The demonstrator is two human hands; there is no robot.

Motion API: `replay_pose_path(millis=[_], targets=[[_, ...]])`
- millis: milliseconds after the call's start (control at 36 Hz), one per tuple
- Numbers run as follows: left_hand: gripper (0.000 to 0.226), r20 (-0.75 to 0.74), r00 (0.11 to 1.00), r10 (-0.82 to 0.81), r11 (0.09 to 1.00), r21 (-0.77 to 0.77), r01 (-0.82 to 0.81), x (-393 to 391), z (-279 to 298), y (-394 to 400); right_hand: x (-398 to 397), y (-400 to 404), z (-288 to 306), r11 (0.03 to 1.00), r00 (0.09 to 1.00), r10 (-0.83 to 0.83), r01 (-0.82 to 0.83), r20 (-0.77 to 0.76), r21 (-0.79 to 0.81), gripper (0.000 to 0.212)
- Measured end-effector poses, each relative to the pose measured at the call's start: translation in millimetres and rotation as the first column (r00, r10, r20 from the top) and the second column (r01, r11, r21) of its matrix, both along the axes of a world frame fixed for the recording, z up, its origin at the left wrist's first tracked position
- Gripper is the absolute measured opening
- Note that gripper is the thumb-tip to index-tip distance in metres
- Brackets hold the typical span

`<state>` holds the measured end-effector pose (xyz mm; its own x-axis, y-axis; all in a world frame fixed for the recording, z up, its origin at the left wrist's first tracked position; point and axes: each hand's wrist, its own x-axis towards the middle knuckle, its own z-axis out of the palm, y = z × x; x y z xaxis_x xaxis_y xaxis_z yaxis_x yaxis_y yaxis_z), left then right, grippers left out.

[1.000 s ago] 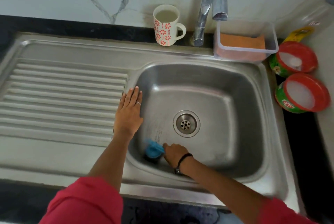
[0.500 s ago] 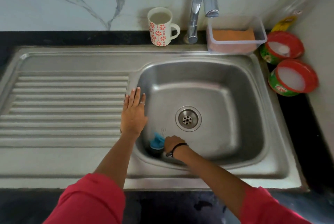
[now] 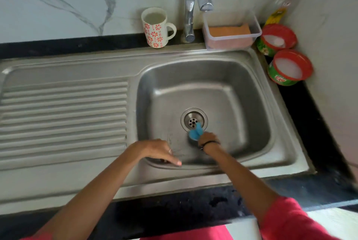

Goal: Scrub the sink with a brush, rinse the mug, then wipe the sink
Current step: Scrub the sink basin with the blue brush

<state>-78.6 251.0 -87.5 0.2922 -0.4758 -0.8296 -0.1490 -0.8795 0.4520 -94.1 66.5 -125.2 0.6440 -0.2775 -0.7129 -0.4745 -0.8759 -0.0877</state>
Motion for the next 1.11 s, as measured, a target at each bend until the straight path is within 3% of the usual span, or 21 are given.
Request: replay_pose_path(millis=[83,167,333,389,528,639,833,917,1000,1111], targets=[[0.050,-0.022,0.994,-0.109,0.994,0.003,0.110,1,6,-1,1,48,-6,0.993,0.994,0.093,-0.096,0.049,0.061,0.035],[0.049,0.001,0.987,-0.162,0.987,0.016,0.162,5,7,-6,0,48,-7,0.989,0.986,0.135,-0.140,0.093,0.044,0.036],[0.050,0.007,0.982,-0.187,0.981,0.051,0.187,7,8,-14,-6,-40,2,0.980,0.983,-0.126,0.145,0.135,-0.138,0.034],[0.048,0.012,0.980,-0.200,0.978,0.055,0.199,9,9,-17,-3,-44,9,0.977,0.986,-0.136,0.149,0.094,-0.155,0.036],[0.044,-0.017,0.976,-0.219,0.972,0.083,0.220,12,11,-23,-9,22,17,0.998,0.997,0.062,-0.061,-0.051,0.036,0.040],[0.045,-0.026,0.972,-0.234,0.967,0.093,0.235,12,13,-27,-15,52,15,0.983,0.980,0.184,-0.182,-0.072,0.033,0.037],[0.045,-0.004,0.965,-0.262,0.958,0.120,0.260,14,20,-29,-6,-54,37,0.973,0.998,-0.057,0.055,-0.003,-0.223,0.040],[0.048,-0.022,0.955,-0.295,0.943,0.154,0.295,14,22,-32,-5,-75,42,0.957,0.996,-0.091,0.084,-0.013,-0.278,0.039],[0.049,-0.062,0.947,-0.315,0.927,0.192,0.321,16,20,-35,-10,-54,37,0.965,0.999,-0.029,0.020,-0.030,-0.263,0.037],[0.049,-0.076,0.940,-0.332,0.912,0.229,0.340,17,21,-40,-21,4,27,0.976,0.984,0.164,-0.172,-0.064,-0.131,0.038]])
